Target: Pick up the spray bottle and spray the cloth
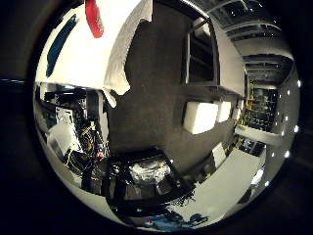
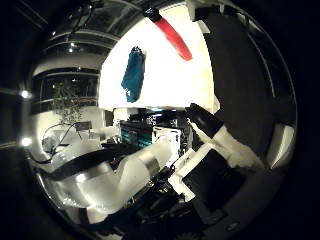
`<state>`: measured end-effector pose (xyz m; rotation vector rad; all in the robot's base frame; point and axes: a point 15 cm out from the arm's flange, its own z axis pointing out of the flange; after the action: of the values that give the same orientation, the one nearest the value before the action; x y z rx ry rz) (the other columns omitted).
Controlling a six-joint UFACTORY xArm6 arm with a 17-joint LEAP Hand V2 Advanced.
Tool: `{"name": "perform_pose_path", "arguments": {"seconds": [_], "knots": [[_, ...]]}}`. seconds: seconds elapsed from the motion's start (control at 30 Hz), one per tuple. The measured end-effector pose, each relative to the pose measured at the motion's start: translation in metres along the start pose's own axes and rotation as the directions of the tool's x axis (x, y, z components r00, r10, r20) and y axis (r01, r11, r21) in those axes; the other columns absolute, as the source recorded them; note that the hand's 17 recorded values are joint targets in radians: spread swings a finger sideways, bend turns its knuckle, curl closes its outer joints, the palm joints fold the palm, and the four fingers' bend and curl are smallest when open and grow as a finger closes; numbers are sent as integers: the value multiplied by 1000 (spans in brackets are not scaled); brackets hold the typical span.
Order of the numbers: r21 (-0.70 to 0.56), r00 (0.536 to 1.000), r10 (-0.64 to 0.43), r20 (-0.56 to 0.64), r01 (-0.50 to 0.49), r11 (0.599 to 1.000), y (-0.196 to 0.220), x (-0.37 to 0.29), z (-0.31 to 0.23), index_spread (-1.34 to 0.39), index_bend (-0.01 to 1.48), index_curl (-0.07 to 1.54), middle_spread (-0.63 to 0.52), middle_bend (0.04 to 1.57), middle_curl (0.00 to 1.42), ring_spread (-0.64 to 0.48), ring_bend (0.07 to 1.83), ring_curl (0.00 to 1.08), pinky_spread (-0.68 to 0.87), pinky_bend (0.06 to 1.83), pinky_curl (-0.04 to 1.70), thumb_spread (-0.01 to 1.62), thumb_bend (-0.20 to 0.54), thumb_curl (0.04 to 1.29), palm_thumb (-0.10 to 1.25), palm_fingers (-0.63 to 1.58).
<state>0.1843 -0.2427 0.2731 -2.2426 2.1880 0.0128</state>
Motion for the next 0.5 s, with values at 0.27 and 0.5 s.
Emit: {"name": "perform_pose_path", "arguments": {"seconds": [0.27, 0.5], "knots": [[92, 995, 56, 83, -64, 994, -25, -9, 3, -340, 163, 327, -32, 196, 343, 119, 253, 232, 317, 226, 262, 1051, -22, 370, 755, 275], [176, 975, 126, 183, -158, 972, -51, -22, 16, -253, 146, 279, 40, 180, 326, 167, 303, 256, 346, 331, 305, 1060, -30, 356, 690, 153]]}}
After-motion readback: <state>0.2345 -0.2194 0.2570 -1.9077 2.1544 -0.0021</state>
